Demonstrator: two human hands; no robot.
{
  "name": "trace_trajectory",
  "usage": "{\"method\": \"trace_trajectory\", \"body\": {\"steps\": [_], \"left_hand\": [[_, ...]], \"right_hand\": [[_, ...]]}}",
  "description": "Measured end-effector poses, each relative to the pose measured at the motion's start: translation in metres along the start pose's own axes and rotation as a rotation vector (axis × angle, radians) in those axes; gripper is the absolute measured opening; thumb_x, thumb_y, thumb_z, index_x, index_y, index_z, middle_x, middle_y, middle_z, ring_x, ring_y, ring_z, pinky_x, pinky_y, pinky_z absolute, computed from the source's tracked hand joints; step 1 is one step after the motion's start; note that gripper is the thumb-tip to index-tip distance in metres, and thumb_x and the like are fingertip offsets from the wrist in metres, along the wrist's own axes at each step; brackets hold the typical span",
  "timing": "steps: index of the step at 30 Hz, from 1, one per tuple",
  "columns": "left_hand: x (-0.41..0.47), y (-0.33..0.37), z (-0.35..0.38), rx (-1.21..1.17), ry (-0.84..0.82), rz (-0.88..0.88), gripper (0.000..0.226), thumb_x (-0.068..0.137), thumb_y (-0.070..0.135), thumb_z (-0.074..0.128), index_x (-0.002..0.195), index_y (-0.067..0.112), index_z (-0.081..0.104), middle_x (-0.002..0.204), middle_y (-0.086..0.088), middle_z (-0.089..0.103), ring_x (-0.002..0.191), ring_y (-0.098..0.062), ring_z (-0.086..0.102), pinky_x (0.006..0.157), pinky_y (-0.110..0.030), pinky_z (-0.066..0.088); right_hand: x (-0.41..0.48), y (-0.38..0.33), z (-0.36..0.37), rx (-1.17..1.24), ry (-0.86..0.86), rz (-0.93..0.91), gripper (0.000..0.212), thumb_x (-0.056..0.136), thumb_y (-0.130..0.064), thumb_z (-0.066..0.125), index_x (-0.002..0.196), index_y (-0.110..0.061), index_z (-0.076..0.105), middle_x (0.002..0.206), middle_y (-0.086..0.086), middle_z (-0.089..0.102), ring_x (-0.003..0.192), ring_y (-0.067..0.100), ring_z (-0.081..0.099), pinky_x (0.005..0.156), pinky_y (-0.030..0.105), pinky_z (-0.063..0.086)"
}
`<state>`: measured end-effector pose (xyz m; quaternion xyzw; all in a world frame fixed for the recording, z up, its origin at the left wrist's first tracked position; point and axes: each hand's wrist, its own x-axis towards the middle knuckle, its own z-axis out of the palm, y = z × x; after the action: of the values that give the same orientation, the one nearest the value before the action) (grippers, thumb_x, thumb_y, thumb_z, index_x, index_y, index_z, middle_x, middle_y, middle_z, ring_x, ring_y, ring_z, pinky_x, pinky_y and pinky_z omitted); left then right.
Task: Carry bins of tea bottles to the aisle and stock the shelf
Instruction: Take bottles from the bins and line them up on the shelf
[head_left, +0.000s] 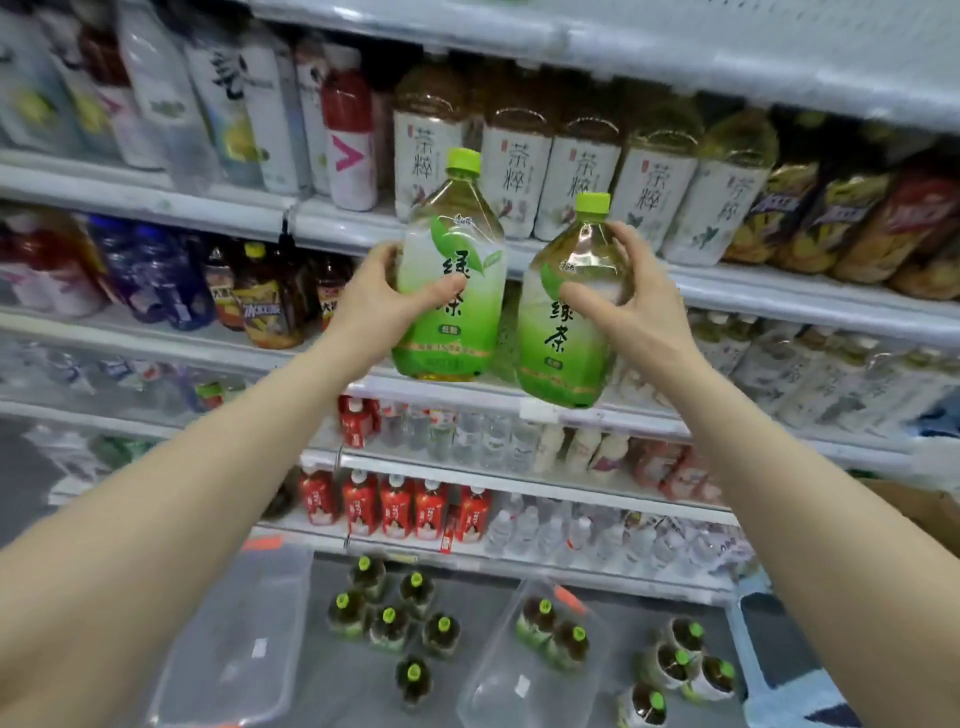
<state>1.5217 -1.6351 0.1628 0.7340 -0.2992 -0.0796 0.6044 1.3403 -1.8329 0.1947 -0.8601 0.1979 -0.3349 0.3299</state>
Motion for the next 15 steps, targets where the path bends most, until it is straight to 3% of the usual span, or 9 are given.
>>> {"method": "trace_trajectory", "body": {"steps": [4, 9, 11, 13, 15], "left_hand": [[0.047, 0.036, -0.044, -0.062, -0.014, 0.105, 0.101, 0.047, 0.081, 0.078, 0.129, 0.027, 0.054, 0.116, 0.009, 0.070, 0.106, -0.012, 0.068, 0.096, -0.043, 0.054], [0.098, 0.082, -0.084, -0.142, -0.053, 0.224, 0.093, 0.048, 0.075, 0.080, 0.121, 0.025, 0.055, 0.113, 0.007, 0.070, 0.100, -0.011, 0.070, 0.092, -0.043, 0.057], [0.116, 0.100, -0.096, -0.161, -0.054, 0.260, 0.101, 0.043, 0.080, 0.080, 0.123, 0.023, 0.056, 0.114, 0.005, 0.070, 0.102, -0.014, 0.070, 0.094, -0.044, 0.056], [0.129, 0.120, -0.106, -0.160, -0.039, 0.296, 0.112, 0.039, 0.084, 0.078, 0.129, 0.021, 0.055, 0.116, 0.005, 0.070, 0.104, -0.014, 0.069, 0.095, -0.043, 0.055], [0.141, 0.140, -0.113, -0.167, -0.041, 0.327, 0.107, 0.044, 0.079, 0.079, 0.130, 0.020, 0.053, 0.114, 0.006, 0.069, 0.101, -0.012, 0.070, 0.092, -0.040, 0.057]], "right_hand": [[0.038, -0.053, 0.005, -0.036, 0.074, -0.068, 0.068, 0.086, -0.039, 0.071, 0.146, -0.031, 0.039, 0.139, -0.013, 0.050, 0.123, 0.003, 0.044, 0.104, 0.027, 0.034], [0.076, -0.114, -0.001, -0.065, 0.178, -0.148, 0.063, 0.087, -0.037, 0.070, 0.143, -0.032, 0.040, 0.125, -0.018, 0.055, 0.116, 0.007, 0.051, 0.101, 0.028, 0.039], [0.092, -0.137, -0.010, -0.086, 0.190, -0.187, 0.063, 0.088, -0.037, 0.070, 0.143, -0.035, 0.039, 0.119, -0.024, 0.053, 0.112, 0.005, 0.053, 0.100, 0.027, 0.039], [0.111, -0.162, -0.021, -0.097, 0.176, -0.240, 0.065, 0.086, -0.043, 0.070, 0.143, -0.038, 0.037, 0.121, -0.025, 0.053, 0.112, 0.004, 0.054, 0.102, 0.033, 0.042], [0.133, -0.183, -0.033, -0.115, 0.174, -0.304, 0.068, 0.082, -0.046, 0.070, 0.142, -0.041, 0.038, 0.128, -0.021, 0.054, 0.116, 0.009, 0.055, 0.104, 0.040, 0.045]]}}
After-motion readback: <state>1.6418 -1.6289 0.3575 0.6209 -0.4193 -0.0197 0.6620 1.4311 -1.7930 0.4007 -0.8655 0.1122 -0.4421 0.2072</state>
